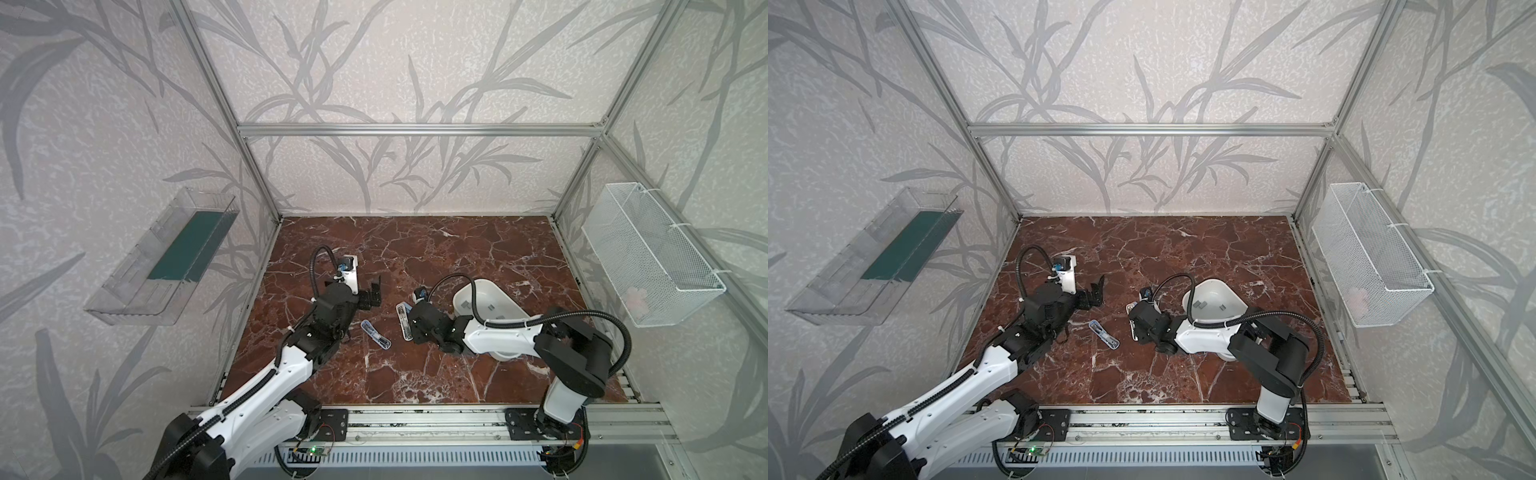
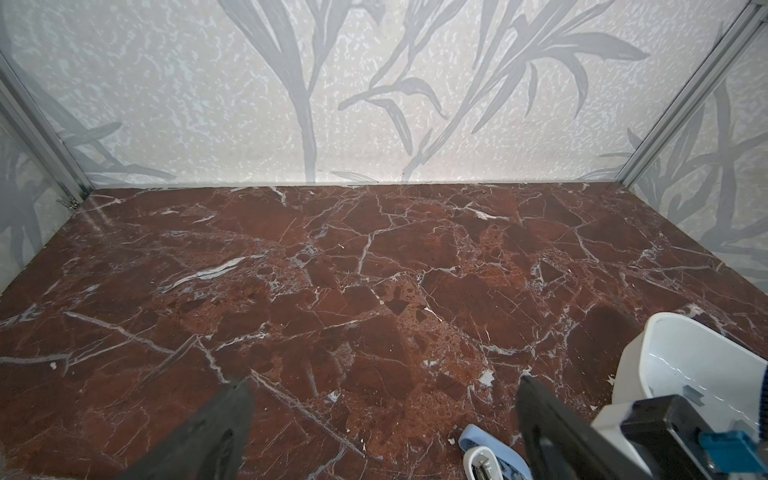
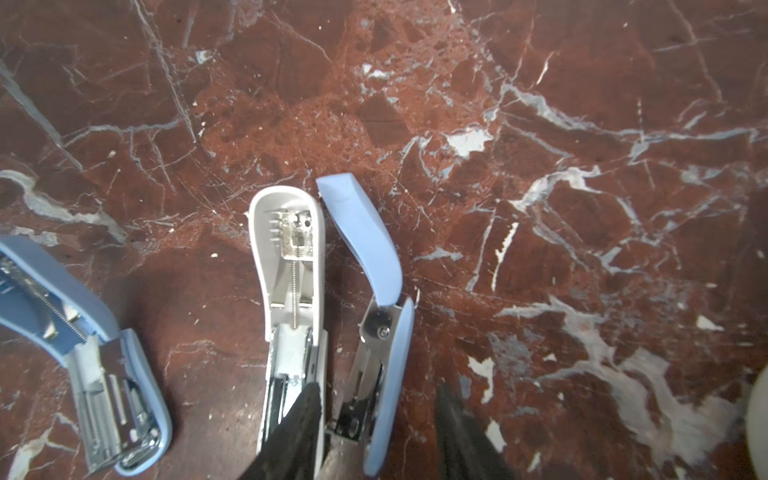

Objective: Load the staples into the stapler
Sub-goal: 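Lower the opened small light blue stapler beside the other staplers with right gripper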

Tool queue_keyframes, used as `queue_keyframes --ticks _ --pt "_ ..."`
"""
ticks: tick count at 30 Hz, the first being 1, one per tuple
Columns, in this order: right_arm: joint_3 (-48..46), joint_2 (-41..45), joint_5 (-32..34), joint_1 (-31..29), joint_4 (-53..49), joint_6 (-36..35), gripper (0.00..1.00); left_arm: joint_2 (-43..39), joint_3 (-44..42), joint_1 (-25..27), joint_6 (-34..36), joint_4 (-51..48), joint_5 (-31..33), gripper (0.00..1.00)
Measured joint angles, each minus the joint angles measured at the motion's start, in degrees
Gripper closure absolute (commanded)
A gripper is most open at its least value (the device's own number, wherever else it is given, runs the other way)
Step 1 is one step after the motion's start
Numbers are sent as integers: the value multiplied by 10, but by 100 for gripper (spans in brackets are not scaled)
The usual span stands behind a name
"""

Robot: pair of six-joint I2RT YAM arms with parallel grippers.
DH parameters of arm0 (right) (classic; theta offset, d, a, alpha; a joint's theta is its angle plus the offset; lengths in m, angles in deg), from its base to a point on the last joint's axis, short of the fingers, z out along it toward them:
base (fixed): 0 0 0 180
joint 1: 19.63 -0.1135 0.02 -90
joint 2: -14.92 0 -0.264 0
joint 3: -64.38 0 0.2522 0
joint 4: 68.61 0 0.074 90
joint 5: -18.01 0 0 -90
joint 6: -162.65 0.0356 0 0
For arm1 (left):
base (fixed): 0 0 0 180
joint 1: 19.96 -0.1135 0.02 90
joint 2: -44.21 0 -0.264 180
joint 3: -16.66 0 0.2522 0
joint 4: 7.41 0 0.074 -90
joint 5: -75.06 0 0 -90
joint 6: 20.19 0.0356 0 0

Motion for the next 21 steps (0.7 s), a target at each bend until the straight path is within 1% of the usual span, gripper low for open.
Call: queue_keyframes --ticks 5,10,15,21 --pt "1 -2 -18 9 6 1 62 -6 0 -2 0 0 0 1" --pt "-2 -16 -50 35 33 4 69 -8 -2 -2 0 0 0 1" --pt "-22 -27 -101 67 84 16 78 -8 -2 -2 0 0 -3 1" --pt "-64 -21 -161 96 172 50 80 -8 -2 -2 0 0 -9 1"
